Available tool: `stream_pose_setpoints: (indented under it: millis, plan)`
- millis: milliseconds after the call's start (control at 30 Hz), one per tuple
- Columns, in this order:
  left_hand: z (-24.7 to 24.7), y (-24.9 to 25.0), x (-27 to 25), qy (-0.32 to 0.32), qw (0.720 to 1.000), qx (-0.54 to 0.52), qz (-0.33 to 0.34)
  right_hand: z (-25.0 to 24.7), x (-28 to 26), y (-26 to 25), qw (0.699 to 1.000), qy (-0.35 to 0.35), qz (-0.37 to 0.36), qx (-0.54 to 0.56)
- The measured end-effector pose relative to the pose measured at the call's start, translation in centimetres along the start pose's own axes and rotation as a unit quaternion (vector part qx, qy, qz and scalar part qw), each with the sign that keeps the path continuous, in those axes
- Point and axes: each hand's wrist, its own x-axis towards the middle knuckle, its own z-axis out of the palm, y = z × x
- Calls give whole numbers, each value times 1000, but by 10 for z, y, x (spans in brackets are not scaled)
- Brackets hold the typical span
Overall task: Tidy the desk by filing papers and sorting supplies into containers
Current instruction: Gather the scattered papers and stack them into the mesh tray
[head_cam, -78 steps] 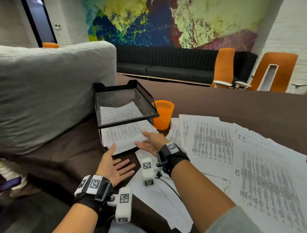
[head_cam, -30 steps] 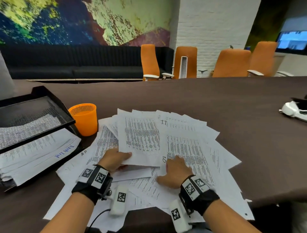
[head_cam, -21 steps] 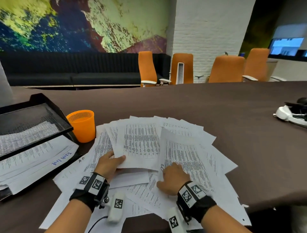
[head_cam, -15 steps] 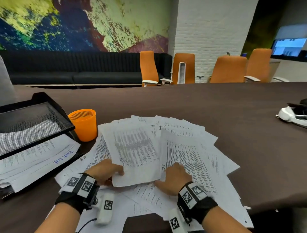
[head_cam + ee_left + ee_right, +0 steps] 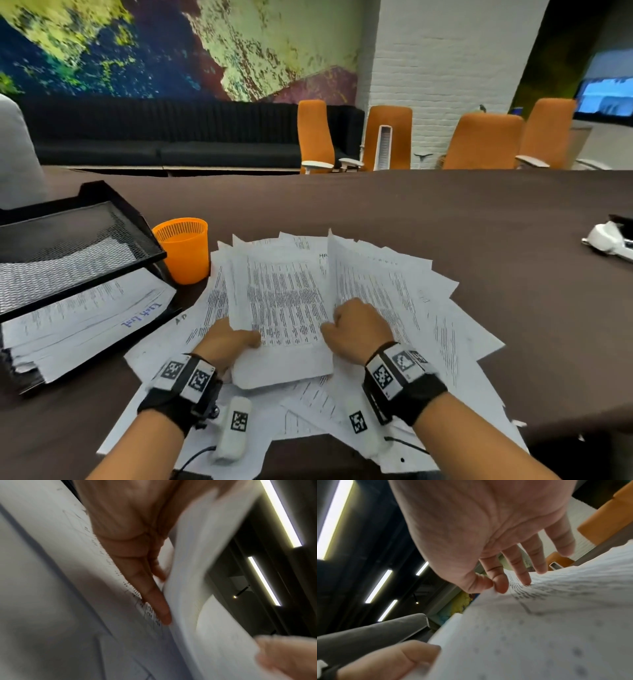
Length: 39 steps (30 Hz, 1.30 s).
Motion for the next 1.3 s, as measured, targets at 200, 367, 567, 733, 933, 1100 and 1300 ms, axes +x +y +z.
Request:
stream_pose_setpoints:
  millis: [200,367,567,733,933,1100,1300]
  plan:
    - [14,8,1,11,997,-76,-6,25,27,-54,994,-86,-46,56]
    - [14,1,4,41,997,-68,-2,45,33,-57,966,-205,-63,147]
    - [4,-8,8,95,993,-69,14,28,32,-17,982,-75,-63,164]
    - [-19,-1,13,87,992,-89,-3,0,33,44,995,-27,19,90]
    - [-25,-12,25,23,991,-126,-26,-6,19,76,980,-188,27,-59]
    - [-22,-15,15,102,990,-90,-43,-5,17,81,984,-134,-7,-118]
    - [-45,-13,19,86,993,11,-85,1,28,68,981,-83,35,-172]
